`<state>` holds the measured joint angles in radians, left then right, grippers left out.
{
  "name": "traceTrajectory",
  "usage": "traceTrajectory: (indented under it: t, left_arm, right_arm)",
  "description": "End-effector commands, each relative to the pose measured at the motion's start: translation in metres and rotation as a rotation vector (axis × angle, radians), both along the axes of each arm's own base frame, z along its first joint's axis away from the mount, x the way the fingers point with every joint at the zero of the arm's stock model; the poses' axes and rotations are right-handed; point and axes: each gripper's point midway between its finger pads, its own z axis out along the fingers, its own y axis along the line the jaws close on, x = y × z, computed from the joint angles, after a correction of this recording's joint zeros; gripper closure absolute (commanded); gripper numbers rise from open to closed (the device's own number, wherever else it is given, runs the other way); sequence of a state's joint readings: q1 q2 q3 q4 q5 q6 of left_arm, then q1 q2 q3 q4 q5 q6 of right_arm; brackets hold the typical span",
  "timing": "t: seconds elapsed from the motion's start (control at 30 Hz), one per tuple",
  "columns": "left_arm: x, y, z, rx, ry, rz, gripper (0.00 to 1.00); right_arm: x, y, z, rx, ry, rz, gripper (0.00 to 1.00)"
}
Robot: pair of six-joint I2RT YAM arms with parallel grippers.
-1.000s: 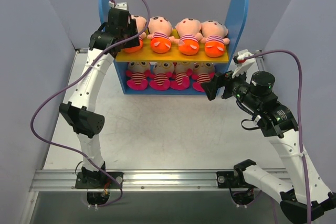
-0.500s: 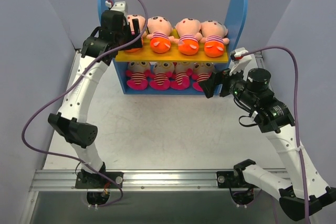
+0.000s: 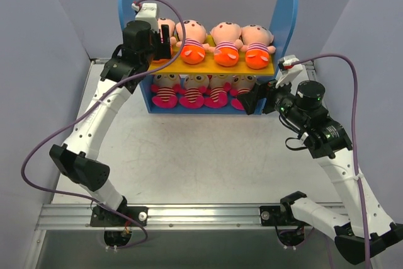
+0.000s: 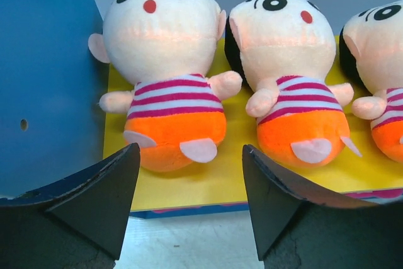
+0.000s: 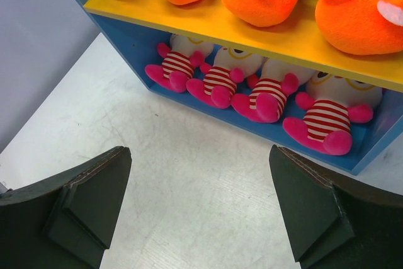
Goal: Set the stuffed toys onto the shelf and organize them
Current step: Adjust the position of the stuffed toy
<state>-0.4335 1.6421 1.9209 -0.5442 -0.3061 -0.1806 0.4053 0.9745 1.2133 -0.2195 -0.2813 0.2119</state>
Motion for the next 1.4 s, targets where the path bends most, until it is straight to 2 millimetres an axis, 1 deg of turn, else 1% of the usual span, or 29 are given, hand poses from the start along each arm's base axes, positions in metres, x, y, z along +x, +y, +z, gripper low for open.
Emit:
traceTrajectory:
  t: [0.0,0.07,0.1,0.3,0.47,0.53,0.6,0.7,0.77,0.8,0.83,0.9,0.93,1.03,1.37]
  left_arm:
    - [0.014,0.005,0.023,0.037,-0.102,0.035,0.26]
    - [0.016,0.003,0.019,0.05,-0.098,0.035,0.27]
    - [0.019,0.0,0.012,0.069,-0.09,0.033,0.27]
    - [0.031,0.0,-0.008,0.153,-0.063,0.054,0.29]
    - [0.037,-0.006,-0.023,0.178,-0.034,0.043,0.3]
    - [0.038,-0.005,-0.03,0.193,-0.017,0.048,0.32]
    - [0.039,-0.004,-0.032,0.203,-0.011,0.053,0.35]
    - [0.037,-0.002,-0.032,0.214,-0.008,0.052,0.41]
    - [0.035,-0.002,-0.03,0.212,-0.008,0.051,0.51]
    - [0.033,-0.001,-0.028,0.21,-0.011,0.049,0.54]
    - [0.033,-0.001,-0.026,0.21,-0.014,0.048,0.6]
    - [0.03,-0.001,-0.023,0.206,-0.016,0.046,0.66]
    - [0.03,0.001,-0.022,0.236,-0.018,0.038,0.67]
    - [0.026,0.004,-0.02,0.249,-0.009,0.037,0.69]
    - [0.014,0.013,-0.016,0.259,0.007,0.053,0.69]
  right_arm:
    - [0.003,0.001,0.017,0.03,-0.054,0.004,0.04]
    - [0.004,0.001,0.015,0.025,-0.053,-0.001,0.04]
    - [0.004,0.001,0.013,0.023,-0.049,0.0,0.04]
    - [0.004,0.002,0.009,0.019,-0.041,0.005,0.04]
    - [0.005,0.002,0.006,0.016,-0.036,0.005,0.04]
    - [0.005,0.003,0.004,0.015,-0.035,0.008,0.04]
    - [0.005,0.003,0.004,0.016,-0.032,0.007,0.04]
    - [0.005,0.003,0.003,0.018,-0.029,0.006,0.04]
    - [0.005,0.003,0.004,0.021,-0.034,0.006,0.04]
    - [0.005,0.003,0.004,0.021,-0.034,0.006,0.04]
    - [0.005,0.003,0.003,0.021,-0.029,0.005,0.04]
    - [0.005,0.003,0.002,0.021,-0.029,0.007,0.04]
    - [0.005,0.003,0.003,0.023,-0.03,0.005,0.04]
    - [0.005,0.004,0.003,0.024,-0.029,0.006,0.04]
    - [0.005,0.004,0.0,0.026,-0.024,0.009,0.04]
